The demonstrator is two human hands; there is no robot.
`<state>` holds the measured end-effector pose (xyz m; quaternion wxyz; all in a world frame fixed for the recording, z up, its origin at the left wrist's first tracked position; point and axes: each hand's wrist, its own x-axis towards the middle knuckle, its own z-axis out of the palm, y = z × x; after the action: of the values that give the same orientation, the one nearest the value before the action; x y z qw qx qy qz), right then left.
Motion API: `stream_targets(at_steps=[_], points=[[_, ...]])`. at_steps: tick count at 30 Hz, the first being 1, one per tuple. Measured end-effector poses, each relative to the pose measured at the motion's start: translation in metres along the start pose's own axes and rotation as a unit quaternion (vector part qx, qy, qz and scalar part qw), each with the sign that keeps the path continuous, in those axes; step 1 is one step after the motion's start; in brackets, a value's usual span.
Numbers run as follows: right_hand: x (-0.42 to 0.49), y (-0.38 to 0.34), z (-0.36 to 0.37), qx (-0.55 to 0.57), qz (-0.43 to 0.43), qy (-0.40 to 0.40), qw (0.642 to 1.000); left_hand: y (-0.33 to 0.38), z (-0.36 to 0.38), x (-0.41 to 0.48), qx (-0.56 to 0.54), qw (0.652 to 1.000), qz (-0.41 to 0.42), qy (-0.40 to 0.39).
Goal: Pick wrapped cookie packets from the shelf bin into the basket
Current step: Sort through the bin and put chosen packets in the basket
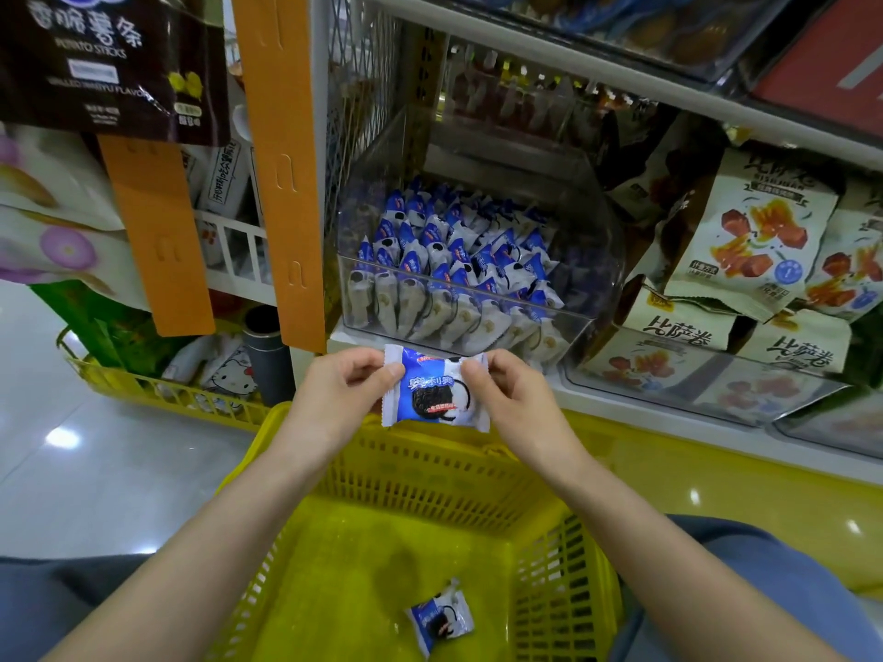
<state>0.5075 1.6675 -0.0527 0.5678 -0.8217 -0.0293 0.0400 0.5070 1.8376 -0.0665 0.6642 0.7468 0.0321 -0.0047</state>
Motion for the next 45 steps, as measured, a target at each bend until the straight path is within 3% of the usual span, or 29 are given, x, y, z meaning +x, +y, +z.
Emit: stream_targets(at_steps=[7, 11, 15, 18, 20, 22, 24, 25, 28, 30, 33, 35, 38, 40, 43, 45], points=[[-0.001, -0.003, -0.003, -0.044, -0.043, 0.025, 0.998, 0.002, 0.004, -0.002, 0.031, 0.999, 0.003, 0.025], [-0.003, -0.008, -0.005, -0.052, -0.099, 0.102, 0.988, 0.001, 0.006, -0.004, 0.035, 0.997, 0.003, 0.062], [-0.006, -0.011, -0.010, -0.094, -0.166, 0.135, 0.972, 0.005, 0.009, -0.006, -0.071, 0.993, -0.087, -0.034], [-0.013, -0.004, -0.003, -0.243, -0.264, 0.102, 0.928, 0.007, 0.011, -0.009, -0.181, 0.969, -0.126, -0.111], [-0.017, 0.000, 0.003, -0.343, -0.336, 0.089, 0.873, 0.007, 0.010, -0.009, -0.238, 0.956, -0.138, -0.102], [-0.019, 0.001, 0.008, -0.384, -0.375, 0.070, 0.841, 0.006, 0.009, -0.008, -0.257, 0.956, -0.133, -0.054], [-0.019, 0.001, 0.011, -0.384, -0.353, 0.035, 0.853, 0.005, 0.007, -0.007, -0.245, 0.963, -0.108, -0.008], [-0.019, 0.000, 0.013, -0.366, -0.312, 0.025, 0.877, 0.006, 0.007, -0.006, -0.247, 0.964, -0.097, 0.007], [-0.017, -0.002, 0.014, -0.222, -0.143, 0.027, 0.964, 0.009, 0.006, -0.004, -0.267, 0.960, -0.079, 0.024], [-0.012, -0.002, 0.013, -0.135, -0.043, 0.032, 0.989, 0.011, 0.008, -0.005, -0.274, 0.958, -0.079, 0.017], [-0.007, -0.004, 0.011, 0.024, 0.046, -0.020, 0.998, 0.012, 0.011, -0.009, -0.249, 0.966, -0.068, -0.003], [-0.008, -0.006, 0.009, 0.117, 0.065, -0.037, 0.990, 0.010, 0.011, -0.009, -0.143, 0.989, -0.032, 0.008], [-0.006, -0.008, 0.005, 0.104, 0.043, -0.015, 0.994, 0.001, 0.010, -0.008, 0.032, 0.998, 0.051, 0.036], [-0.004, -0.008, 0.004, 0.080, 0.032, -0.007, 0.996, -0.001, 0.009, -0.010, 0.138, 0.981, 0.133, 0.033], [-0.003, -0.005, 0.004, 0.062, 0.035, 0.004, 0.997, -0.006, 0.008, -0.011, 0.241, 0.940, 0.239, -0.027], [-0.003, -0.004, 0.003, 0.057, 0.044, 0.009, 0.997, -0.008, 0.010, -0.014, 0.265, 0.931, 0.245, -0.063]])
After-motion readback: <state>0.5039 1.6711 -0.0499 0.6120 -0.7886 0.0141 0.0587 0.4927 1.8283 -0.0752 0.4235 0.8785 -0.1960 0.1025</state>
